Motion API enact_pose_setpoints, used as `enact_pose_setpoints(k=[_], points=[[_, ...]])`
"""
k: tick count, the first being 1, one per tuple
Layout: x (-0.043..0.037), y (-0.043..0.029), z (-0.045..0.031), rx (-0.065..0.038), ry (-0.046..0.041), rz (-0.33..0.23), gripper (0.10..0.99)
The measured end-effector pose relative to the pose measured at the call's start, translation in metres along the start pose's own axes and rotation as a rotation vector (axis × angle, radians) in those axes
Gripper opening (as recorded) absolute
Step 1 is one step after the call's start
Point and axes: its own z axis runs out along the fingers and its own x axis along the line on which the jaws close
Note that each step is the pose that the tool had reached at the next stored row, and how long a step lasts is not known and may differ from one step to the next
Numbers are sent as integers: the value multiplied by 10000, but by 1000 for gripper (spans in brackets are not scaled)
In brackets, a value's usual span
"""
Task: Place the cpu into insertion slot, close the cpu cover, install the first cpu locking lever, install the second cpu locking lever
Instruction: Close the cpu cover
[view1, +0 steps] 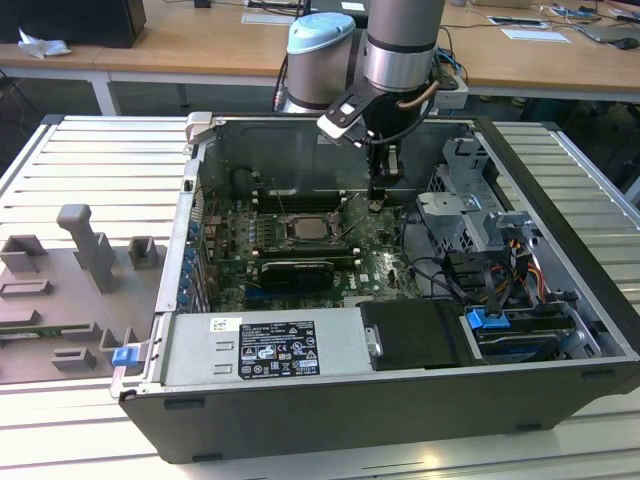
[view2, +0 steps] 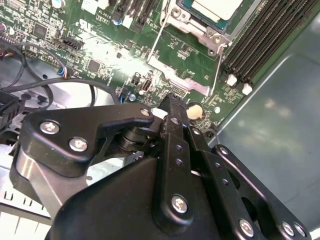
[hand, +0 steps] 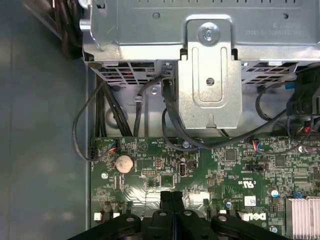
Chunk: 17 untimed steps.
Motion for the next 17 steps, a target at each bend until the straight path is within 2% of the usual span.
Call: enact_pose_setpoints(k=[5,12,17], points=[[-7,-4,111,-1,8,-139,106],[-23,-7,146,10,-8,-169,106],[-23,-68,146,10,-8,-168,106]])
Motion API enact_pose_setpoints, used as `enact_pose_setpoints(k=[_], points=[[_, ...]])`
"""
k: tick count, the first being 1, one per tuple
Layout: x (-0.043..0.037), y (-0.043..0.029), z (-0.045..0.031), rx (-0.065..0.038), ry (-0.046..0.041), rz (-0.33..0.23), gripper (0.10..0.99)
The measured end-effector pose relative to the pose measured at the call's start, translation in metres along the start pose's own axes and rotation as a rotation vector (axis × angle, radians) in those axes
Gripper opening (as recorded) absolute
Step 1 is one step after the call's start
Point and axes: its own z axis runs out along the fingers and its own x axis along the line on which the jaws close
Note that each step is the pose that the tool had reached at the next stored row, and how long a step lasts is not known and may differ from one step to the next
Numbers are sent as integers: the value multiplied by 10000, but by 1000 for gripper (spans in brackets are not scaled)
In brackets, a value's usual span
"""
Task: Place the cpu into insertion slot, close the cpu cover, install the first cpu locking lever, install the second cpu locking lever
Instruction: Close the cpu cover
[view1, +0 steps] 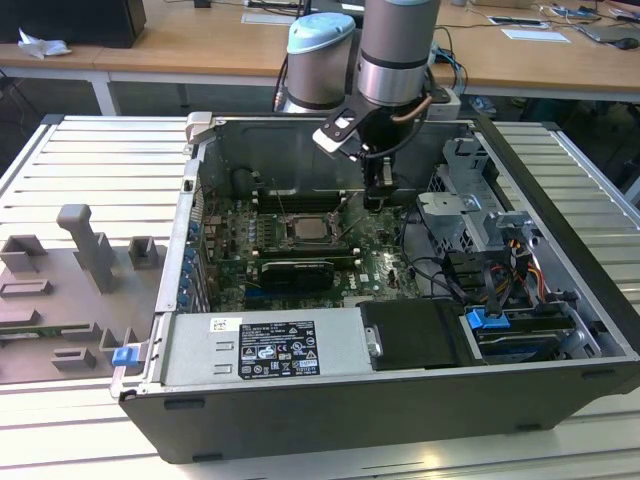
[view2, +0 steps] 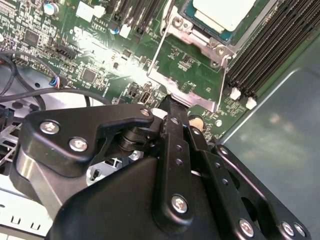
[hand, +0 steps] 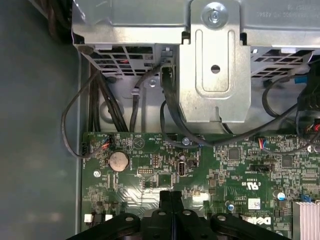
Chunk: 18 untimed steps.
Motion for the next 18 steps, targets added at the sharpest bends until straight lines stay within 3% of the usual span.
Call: enact_pose_setpoints(k=[11,18], points=[[1,-129,-6,0,1,1,106],[1,-156,-7,0,1,1,106]])
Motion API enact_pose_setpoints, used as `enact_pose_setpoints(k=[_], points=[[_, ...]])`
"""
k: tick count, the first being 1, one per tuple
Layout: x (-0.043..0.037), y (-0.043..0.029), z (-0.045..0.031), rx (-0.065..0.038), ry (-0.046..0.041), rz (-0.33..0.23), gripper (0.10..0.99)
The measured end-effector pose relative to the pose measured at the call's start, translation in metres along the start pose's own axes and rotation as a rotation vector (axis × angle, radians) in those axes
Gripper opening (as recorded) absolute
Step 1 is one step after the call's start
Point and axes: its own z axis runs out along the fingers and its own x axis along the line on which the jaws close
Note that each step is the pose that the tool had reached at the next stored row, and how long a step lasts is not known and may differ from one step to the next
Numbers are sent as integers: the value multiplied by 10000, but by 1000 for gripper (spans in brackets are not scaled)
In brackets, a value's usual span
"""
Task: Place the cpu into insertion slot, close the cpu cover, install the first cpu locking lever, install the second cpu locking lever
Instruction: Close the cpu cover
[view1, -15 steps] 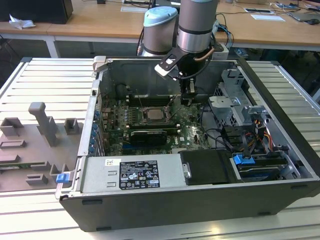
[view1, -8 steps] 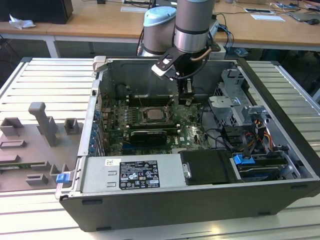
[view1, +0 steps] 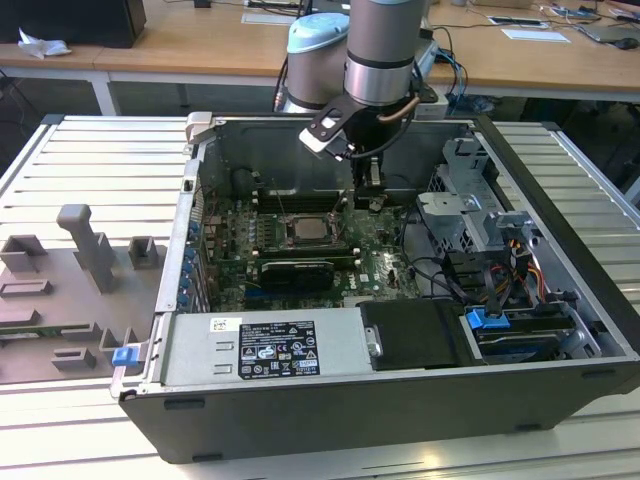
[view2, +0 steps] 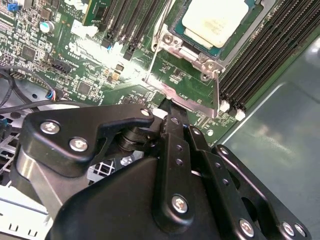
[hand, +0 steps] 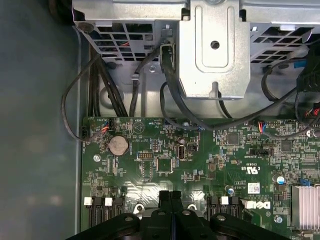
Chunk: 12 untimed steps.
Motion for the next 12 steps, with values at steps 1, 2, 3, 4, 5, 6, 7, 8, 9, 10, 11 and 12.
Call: enact_pose_setpoints(k=[1,2,3,4,5,6,7,8,9,10,11,12], points=[[0,-4,0,0,0,0,106],[0,-13,-1,0,0,-1,106],[0,-20,-1,0,0,-1,106],[0,-26,-1,0,-1,-1,106],[0,-32,-1,0,0,0,106],[0,-38,-2,0,0,-1,106],[0,-51,-2,0,0,-2,106],[0,-60,-3,0,0,-1,106],[0,-74,-4,0,0,0,106],[0,-89,-4,1,0,0,106],[1,-101,-5,0,0,0,106],[1,-108,-5,0,-1,0,106]])
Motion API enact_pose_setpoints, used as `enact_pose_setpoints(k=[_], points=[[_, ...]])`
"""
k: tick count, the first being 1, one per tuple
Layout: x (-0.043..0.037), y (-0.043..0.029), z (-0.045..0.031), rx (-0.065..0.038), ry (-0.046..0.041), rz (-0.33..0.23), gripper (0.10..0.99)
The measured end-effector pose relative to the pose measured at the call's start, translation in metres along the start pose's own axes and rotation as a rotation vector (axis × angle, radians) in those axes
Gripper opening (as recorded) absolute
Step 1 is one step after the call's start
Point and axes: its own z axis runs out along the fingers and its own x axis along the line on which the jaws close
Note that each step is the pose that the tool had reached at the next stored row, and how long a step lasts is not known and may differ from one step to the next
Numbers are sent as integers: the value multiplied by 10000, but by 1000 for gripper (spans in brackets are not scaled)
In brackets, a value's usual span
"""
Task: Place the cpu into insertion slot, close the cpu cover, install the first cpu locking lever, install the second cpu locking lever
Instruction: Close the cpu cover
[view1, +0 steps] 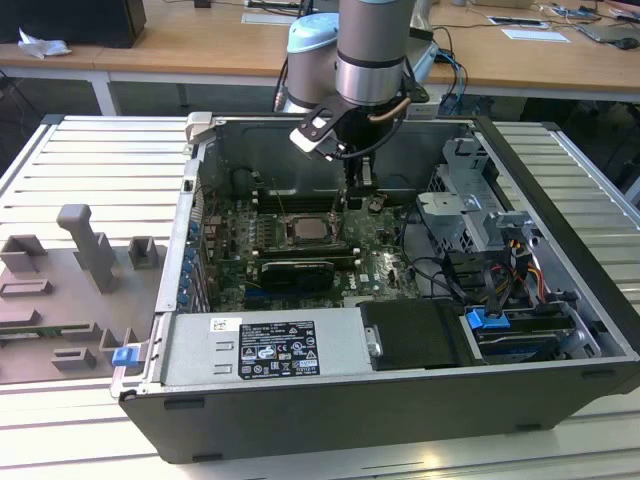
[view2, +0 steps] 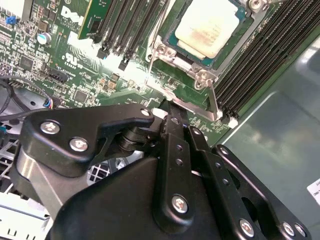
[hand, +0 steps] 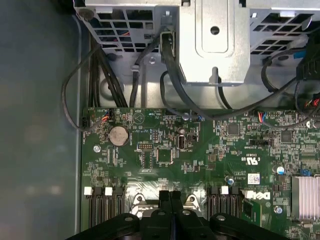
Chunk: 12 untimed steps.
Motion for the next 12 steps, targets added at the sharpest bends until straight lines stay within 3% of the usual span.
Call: enact_pose_setpoints(k=[12], points=[[1,-150,-7,0,1,0,106]])
